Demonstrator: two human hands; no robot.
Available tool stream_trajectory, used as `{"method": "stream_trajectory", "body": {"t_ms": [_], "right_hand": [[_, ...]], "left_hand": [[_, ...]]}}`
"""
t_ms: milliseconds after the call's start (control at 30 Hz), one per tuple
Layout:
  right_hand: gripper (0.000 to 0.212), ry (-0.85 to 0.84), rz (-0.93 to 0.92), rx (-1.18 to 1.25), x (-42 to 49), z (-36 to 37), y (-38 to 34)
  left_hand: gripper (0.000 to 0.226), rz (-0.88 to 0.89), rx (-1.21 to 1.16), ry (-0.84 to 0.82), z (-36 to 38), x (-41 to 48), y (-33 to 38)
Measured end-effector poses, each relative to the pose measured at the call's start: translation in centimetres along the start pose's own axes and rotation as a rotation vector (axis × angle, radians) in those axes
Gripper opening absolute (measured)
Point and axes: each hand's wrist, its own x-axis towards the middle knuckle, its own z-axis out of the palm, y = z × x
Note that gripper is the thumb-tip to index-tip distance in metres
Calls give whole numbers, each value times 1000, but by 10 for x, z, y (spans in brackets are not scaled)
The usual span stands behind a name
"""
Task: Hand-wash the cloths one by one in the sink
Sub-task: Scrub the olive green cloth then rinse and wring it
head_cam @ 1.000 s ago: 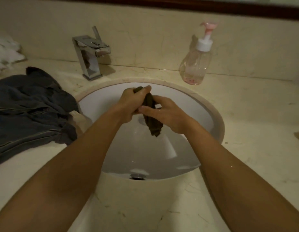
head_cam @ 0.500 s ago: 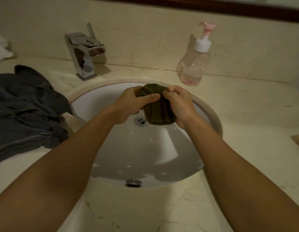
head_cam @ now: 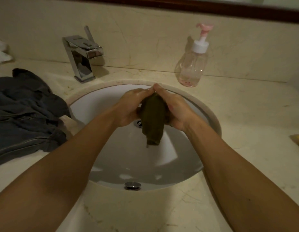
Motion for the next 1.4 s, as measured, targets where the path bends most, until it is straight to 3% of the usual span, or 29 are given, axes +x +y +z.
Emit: {"method": "stream_trajectory", "body": {"t_ms": [167, 267, 400, 500, 567, 667, 767, 967, 1200, 1300, 1400], "right_hand": [[47, 54, 66, -29, 5, -7, 6], [41, -17, 54, 33, 7, -7, 5], [11, -35, -122, 147, 7, -6, 2], [11, -61, -151, 177, 6, -8, 2], [12, -46, -139, 112, 5, -7, 2], [10, 91, -191, 6, 6, -5, 3], [14, 245, -205, 46, 12, -7, 5], [7, 238, -135, 211, 17, -14, 3], [24, 356, -29, 95, 17, -21, 4], [43, 277, -71, 77, 13, -19, 2], [60, 261, -148, -170, 10, -14, 4]], "left_hand": [[26, 118, -100, 198, -4, 7, -4], [34, 98, -84, 255, -8, 11, -7], [32, -16, 2, 199, -11, 13, -11], [34, -137, 34, 62, -10, 10, -10], [33, -170, 107, 70, -7, 6, -7], [25, -84, 168, 193, -8, 7, -6], [16, 51, 20, 322, -11, 10, -3], [20, 214, 27, 502, -17, 17, -2], [7, 389, 495, 595, -28, 16, -9], [5, 412, 491, 560, -26, 15, -9], [4, 434, 481, 515, -22, 13, -9]]}}
